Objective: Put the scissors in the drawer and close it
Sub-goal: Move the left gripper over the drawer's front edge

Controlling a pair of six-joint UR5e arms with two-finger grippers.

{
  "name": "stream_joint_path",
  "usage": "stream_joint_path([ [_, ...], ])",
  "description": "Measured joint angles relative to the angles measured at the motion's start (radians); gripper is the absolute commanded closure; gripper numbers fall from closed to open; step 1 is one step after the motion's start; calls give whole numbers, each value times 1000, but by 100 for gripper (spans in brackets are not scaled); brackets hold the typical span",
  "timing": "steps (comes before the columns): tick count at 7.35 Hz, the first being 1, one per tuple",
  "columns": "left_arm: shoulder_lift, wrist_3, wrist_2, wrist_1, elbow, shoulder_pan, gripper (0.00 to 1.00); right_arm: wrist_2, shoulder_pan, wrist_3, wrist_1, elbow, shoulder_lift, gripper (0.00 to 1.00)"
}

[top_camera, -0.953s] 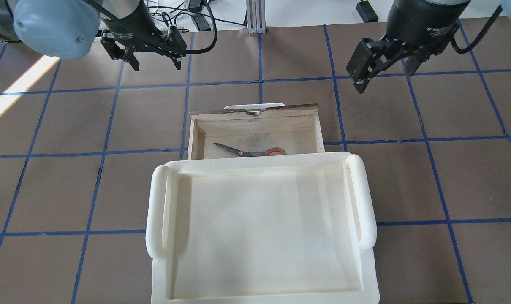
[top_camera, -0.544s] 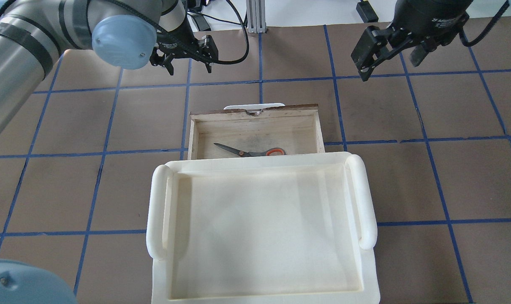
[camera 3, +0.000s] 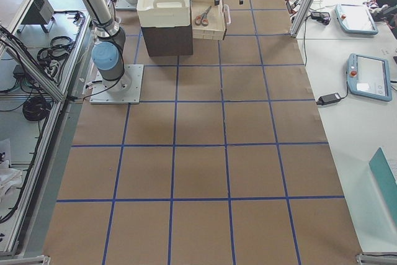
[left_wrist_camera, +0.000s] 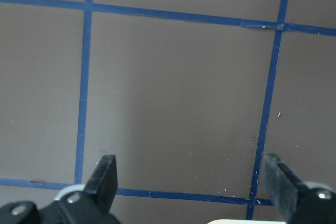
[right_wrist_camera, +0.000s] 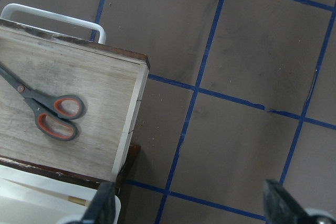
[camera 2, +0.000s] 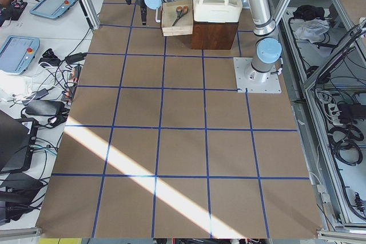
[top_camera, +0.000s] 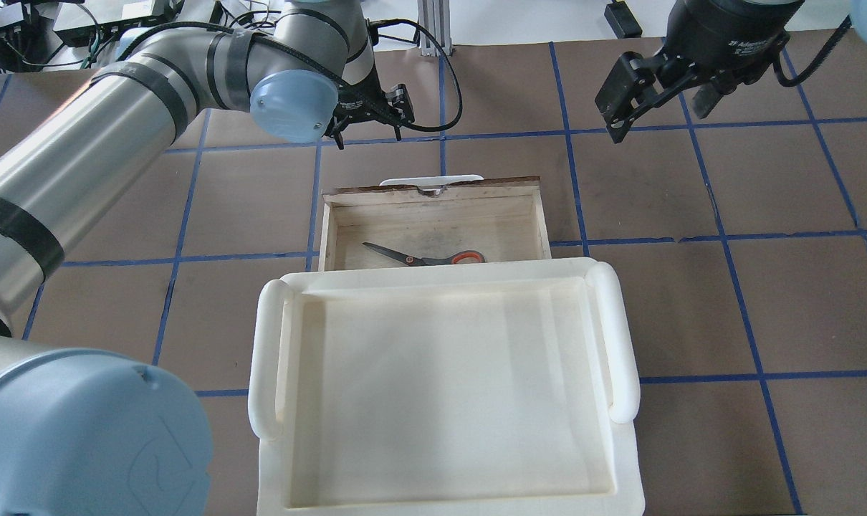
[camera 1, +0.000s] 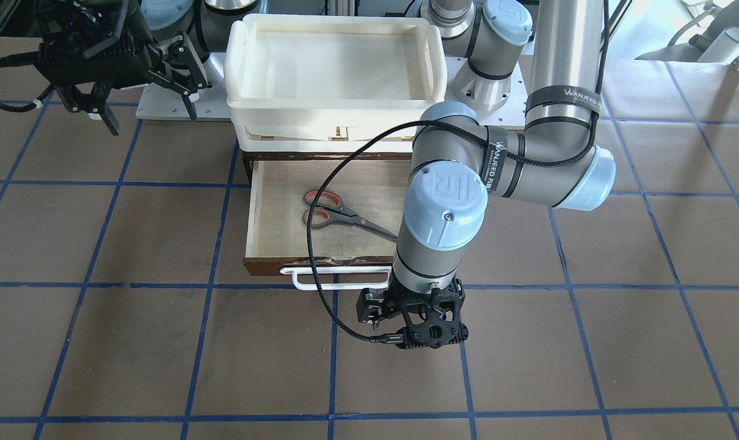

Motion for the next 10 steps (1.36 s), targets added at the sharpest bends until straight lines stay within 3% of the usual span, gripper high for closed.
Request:
stream_joint_path([
  [4,-51,-33,-11,-42,-1,-16,0,-39,-2,11,1,39,17,0],
  [10,-29,-38,-30,-195,2,-27,0,-40,-2,13,-1,46,18,0],
])
